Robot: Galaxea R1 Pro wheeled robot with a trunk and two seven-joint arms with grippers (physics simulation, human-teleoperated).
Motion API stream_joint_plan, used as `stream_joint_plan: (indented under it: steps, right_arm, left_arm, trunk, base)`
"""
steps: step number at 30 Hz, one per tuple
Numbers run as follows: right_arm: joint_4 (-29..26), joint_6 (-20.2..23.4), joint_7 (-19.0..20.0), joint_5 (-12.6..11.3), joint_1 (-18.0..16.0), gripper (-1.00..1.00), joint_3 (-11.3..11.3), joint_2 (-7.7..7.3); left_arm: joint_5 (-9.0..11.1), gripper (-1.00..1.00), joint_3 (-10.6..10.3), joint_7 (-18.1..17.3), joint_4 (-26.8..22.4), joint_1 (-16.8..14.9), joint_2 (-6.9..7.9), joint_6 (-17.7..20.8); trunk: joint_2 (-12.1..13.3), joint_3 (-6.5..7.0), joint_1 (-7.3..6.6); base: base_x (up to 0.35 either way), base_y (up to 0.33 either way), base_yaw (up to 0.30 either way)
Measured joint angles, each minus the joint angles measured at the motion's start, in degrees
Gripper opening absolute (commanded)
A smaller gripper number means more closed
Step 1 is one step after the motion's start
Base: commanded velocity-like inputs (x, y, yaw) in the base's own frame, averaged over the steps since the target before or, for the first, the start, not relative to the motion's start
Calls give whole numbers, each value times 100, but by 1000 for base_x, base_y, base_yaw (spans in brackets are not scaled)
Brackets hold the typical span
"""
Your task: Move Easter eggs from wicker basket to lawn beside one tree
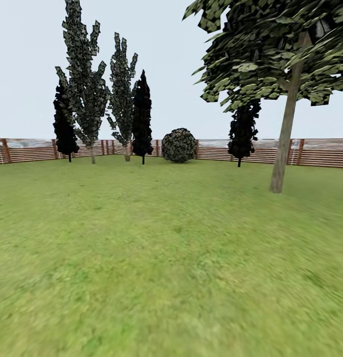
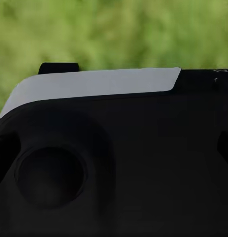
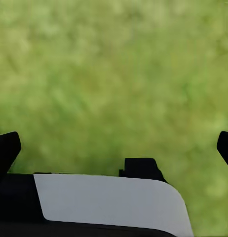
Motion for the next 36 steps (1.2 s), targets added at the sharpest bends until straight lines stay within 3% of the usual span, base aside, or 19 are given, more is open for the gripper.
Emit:
stream_joint_plan:
  steps: [36]
  right_arm:
    - [0, -2, 0, 0, 0, 100, -3, -1]
  left_arm:
    - [8, 100, 6, 0, 0, -1, 0, 3]
  trunk:
    - [0, 0, 0]
  base:
    - [306, 201, 0]
